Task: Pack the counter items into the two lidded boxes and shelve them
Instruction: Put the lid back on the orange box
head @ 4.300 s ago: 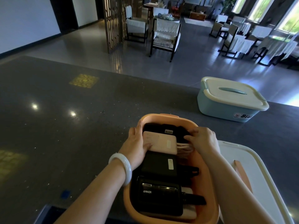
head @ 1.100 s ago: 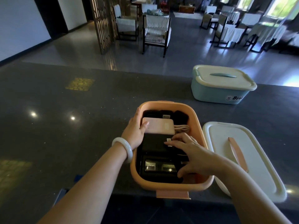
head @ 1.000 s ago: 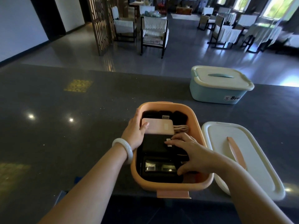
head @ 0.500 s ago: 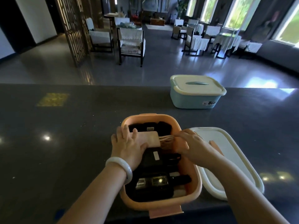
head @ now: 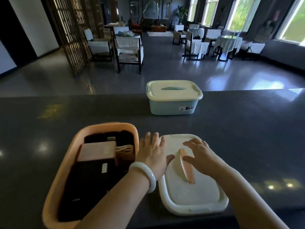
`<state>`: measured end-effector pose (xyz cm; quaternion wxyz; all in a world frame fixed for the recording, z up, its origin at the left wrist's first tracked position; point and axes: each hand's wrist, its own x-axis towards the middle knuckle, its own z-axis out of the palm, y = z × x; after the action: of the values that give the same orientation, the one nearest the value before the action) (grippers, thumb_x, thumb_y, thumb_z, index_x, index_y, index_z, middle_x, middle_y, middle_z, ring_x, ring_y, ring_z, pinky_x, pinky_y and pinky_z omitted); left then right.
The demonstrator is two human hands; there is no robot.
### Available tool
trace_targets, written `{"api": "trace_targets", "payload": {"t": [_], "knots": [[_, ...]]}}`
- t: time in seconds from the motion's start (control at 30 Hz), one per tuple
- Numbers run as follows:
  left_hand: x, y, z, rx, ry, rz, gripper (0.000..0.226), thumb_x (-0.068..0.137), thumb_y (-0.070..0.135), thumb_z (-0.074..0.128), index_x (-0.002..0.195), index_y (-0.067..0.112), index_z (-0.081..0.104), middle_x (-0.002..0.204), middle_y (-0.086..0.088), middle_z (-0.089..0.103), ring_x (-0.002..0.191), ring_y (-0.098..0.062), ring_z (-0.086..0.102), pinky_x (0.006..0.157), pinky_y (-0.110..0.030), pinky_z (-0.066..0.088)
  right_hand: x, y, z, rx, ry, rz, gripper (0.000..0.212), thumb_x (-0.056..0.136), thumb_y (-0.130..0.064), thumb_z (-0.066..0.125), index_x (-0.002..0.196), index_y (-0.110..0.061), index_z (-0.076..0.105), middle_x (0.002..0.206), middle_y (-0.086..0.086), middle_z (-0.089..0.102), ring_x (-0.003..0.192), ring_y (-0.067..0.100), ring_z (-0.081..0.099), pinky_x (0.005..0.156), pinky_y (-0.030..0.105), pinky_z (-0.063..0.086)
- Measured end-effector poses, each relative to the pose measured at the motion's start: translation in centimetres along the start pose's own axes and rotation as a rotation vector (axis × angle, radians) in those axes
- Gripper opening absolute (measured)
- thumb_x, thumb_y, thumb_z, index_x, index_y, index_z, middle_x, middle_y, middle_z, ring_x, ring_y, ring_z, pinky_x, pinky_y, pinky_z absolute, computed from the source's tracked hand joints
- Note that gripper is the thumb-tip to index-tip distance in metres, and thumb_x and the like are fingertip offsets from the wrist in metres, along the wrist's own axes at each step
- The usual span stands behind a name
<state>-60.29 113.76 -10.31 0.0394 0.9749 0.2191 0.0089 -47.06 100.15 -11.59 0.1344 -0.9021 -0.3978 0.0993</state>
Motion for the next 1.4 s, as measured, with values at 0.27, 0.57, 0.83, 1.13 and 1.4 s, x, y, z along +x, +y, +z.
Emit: {"api": "trace_targets", "payload": {"t": [0.27,0.57,0.83,1.13,1.4], "knots": [[1.6,5.8,5.8,0.033,-0.148,-0.346,0.067,0.097,0.05,0.039,0.144,0.002,0.032,0.136,-0.011,0.038,0.121,-0.026,0.036,0.102,-0.037,0.035,-0.2,8.5,1.8,-0.115,-0.119,0.182,0.057,0.089,-0.055,0.055,0.128,-0.013,0.051,0.127,0.004,0.045,0.118,0.024,0.04,0.097,0.034,0.042],[1.5,4.6,8.6,-0.154,-0.246,-0.633,0.083,0.09,0.063,0.046,0.144,0.001,0.031,0.136,-0.009,0.027,0.125,-0.026,0.031,0.102,-0.037,0.036,-0.5,10.4,4.8,-0.03,-0.042,0.353,0.08,0.075,-0.07,0.061,0.129,-0.013,0.045,0.128,0.008,0.038,0.12,0.028,0.037,0.103,0.036,0.034],[0.9,3.7,8.5,-0.513,-0.228,-0.707,0.072,0.084,0.067,0.053,0.141,0.026,0.04,0.136,-0.01,0.032,0.127,-0.031,0.035,0.107,-0.045,0.037,-1.1,10.7,6.3,0.421,0.078,0.424,0.073,0.073,-0.047,0.075,0.136,-0.027,0.044,0.125,0.006,0.037,0.113,0.028,0.037,0.094,0.042,0.04],[0.0,3.4,2.6,-0.847,0.141,-0.526,0.07,0.094,0.05,0.05,0.153,0.036,0.014,0.148,0.004,0.041,0.128,-0.02,0.048,0.1,-0.027,0.036,0.1,9.5,1.6,0.748,0.263,0.322,0.053,0.091,-0.046,0.057,0.139,-0.031,0.043,0.124,0.003,0.058,0.096,0.02,0.054,0.081,0.04,0.047],[-4.9,-6.0,-4.3,-1.035,0.351,-0.614,0.06,0.091,0.05,0.055,0.144,0.025,0.041,0.141,-0.001,0.051,0.125,-0.023,0.052,0.106,-0.041,0.041,1.3,-1.8,-0.1,0.814,0.224,0.082,0.047,0.09,-0.045,0.057,0.134,-0.032,0.047,0.093,-0.016,0.055,0.085,0.012,0.056,0.067,0.031,0.043]]}}
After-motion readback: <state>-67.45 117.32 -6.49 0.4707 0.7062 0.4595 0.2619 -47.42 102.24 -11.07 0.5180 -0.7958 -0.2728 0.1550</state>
